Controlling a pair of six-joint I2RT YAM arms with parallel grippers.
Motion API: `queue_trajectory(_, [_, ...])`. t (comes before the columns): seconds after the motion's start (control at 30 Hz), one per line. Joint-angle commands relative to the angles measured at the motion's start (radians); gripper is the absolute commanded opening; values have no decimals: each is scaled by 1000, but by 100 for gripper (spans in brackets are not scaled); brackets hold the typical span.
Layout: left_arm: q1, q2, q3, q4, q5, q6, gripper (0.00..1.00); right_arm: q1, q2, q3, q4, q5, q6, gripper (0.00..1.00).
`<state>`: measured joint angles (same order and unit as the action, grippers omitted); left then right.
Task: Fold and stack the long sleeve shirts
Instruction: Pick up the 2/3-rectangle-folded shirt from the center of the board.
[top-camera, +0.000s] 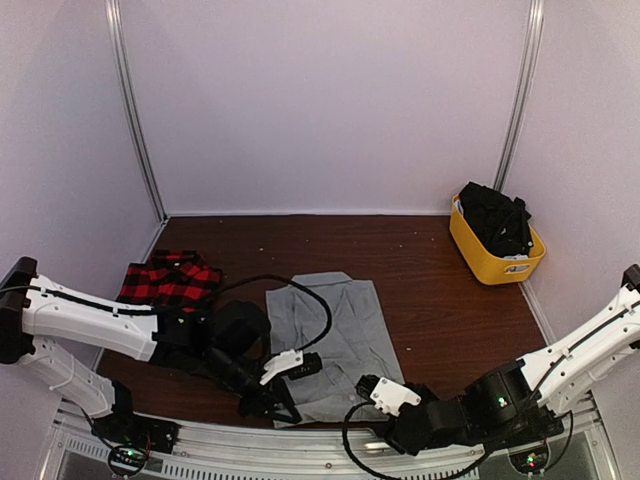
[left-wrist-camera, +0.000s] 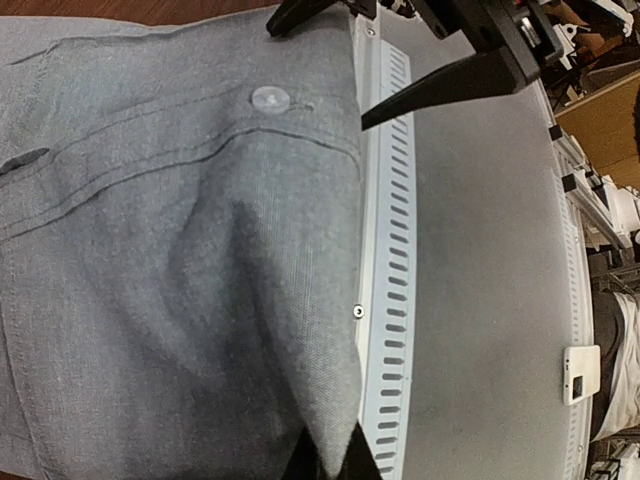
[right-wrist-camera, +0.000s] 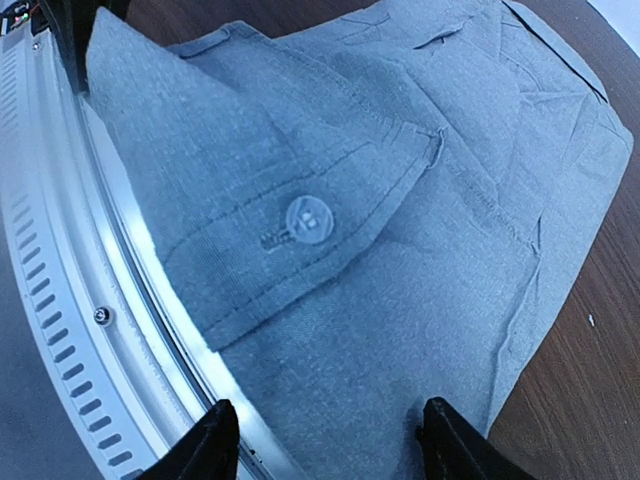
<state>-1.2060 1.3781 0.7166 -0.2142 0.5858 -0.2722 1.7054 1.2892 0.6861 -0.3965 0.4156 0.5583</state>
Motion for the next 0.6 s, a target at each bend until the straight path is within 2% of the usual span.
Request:
queue_trajectory(0.0, [1, -39, 0, 3, 62, -6, 0, 8, 46, 41, -78, 35, -12, 56])
queue_trajectory(0.07, [0, -42, -11, 1, 71, -10, 0, 12, 53, 50, -80, 11, -16, 41])
queue_trajectory(0.17, [-1, -48, -30, -1, 86, -28, 0, 26, 52, 67, -97, -34, -12, 13])
queue_trajectory(0.23, [-3, -60, -43, -3, 100, -43, 0, 39, 48, 89, -117, -83, -6, 3])
queue_trajectory(0.27, [-4, -70, -47, -5, 107, -52, 0, 43, 45, 99, -125, -111, -3, 0])
queue_trajectory(0.47, [-14, -161, -39, -48, 169, -95, 0, 53, -9, 152, -156, -313, 13, 0])
queue_trajectory(0.57, [-10, -199, -14, -52, 157, -124, 2, 44, -40, 185, -182, -344, 1, 0])
